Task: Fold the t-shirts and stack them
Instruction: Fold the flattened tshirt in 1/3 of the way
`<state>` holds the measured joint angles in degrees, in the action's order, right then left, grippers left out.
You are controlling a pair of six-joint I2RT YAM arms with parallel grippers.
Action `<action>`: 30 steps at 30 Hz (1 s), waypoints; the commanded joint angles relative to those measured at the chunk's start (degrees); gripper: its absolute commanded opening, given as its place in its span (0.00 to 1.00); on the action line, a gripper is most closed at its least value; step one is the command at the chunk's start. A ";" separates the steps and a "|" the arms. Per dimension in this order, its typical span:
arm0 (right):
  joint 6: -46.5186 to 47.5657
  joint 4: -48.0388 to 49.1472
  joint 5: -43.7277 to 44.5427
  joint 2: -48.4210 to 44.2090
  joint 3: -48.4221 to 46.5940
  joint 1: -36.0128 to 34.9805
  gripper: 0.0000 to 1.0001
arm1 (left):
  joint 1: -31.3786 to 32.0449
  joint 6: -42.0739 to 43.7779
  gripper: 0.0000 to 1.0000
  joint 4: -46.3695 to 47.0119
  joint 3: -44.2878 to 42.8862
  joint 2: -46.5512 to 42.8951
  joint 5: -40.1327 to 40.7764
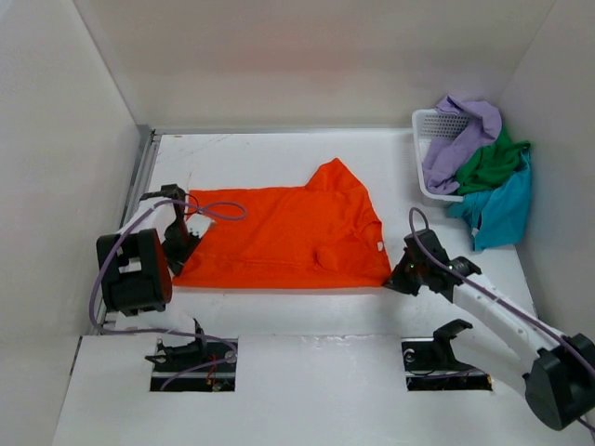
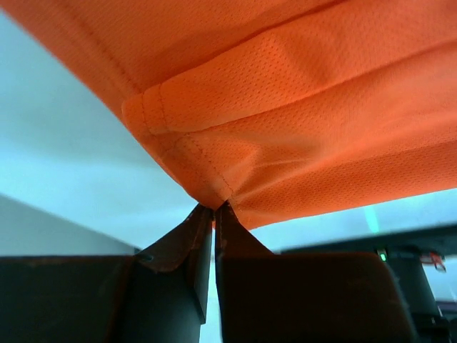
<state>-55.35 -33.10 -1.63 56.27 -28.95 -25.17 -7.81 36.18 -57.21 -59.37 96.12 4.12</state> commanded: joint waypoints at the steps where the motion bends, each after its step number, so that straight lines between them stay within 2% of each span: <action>1: -2.30 -9.86 0.40 -6.08 1.00 -0.27 0.00 | -0.41 2.14 0.02 -5.71 2.68 -7.69 -0.08; 5: -3.00 -13.83 0.05 -8.37 1.18 -1.06 0.00 | 0.03 1.96 0.06 -5.90 6.81 -9.10 1.68; 9: -6.60 -16.82 -0.13 -9.95 1.00 -5.45 0.03 | 0.12 1.52 0.14 -6.33 9.27 -10.86 1.86; 10: -7.74 -17.43 -0.13 -10.56 1.26 -6.77 0.08 | 0.12 1.61 0.16 -6.42 9.62 -11.30 1.86; 12: -9.24 -18.57 0.04 -11.79 1.44 -8.44 0.31 | -0.66 2.74 0.30 -6.51 10.15 -12.09 2.29; 13: -10.03 -19.97 0.66 -13.02 0.48 -9.06 0.42 | -3.19 4.75 0.40 -6.60 9.20 -12.09 3.17; 14: -9.86 -21.29 1.44 -14.16 -1.70 -9.15 0.47 | -4.96 5.47 0.44 -6.69 7.54 -11.83 3.26; 15: -9.51 -21.74 1.89 -14.34 -3.03 -9.15 0.48 | -7.85 6.09 0.48 -8.43 3.69 -11.05 2.31; 17: -6.01 -22.44 3.38 -11.73 -10.13 -9.15 0.49 | -10.76 5.57 0.50 -9.67 -2.55 -10.08 0.55; 19: 1.26 -20.87 4.61 -2.97 -20.31 -8.19 0.48 | -12.88 3.29 0.54 -10.03 -12.83 -8.50 -3.84; 20: 3.56 -19.91 5.05 -0.22 -23.14 -7.75 0.48 | -12.97 1.71 0.56 -9.42 -16.35 -7.44 -5.94; 23: 16.37 -13.24 5.59 17.40 -37.79 -2.41 0.47 | -12.36 -4.69 0.57 -4.42 -24.01 -2.36 -13.06; 26: 24.40 -9.00 6.02 33.16 -51.87 1.21 0.47 | -10.69 -10.77 0.57 -0.02 -27.54 3.62 -18.17; 30: 31.87 -12.67 5.49 60.73 -82.24 4.29 0.56 | -8.32 -17.10 0.56 6.21 -31.23 12.76 -20.91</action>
<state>-34.46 -46.72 2.85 101.30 -93.82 -23.00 -17.96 26.92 -56.53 -88.16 102.45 -10.61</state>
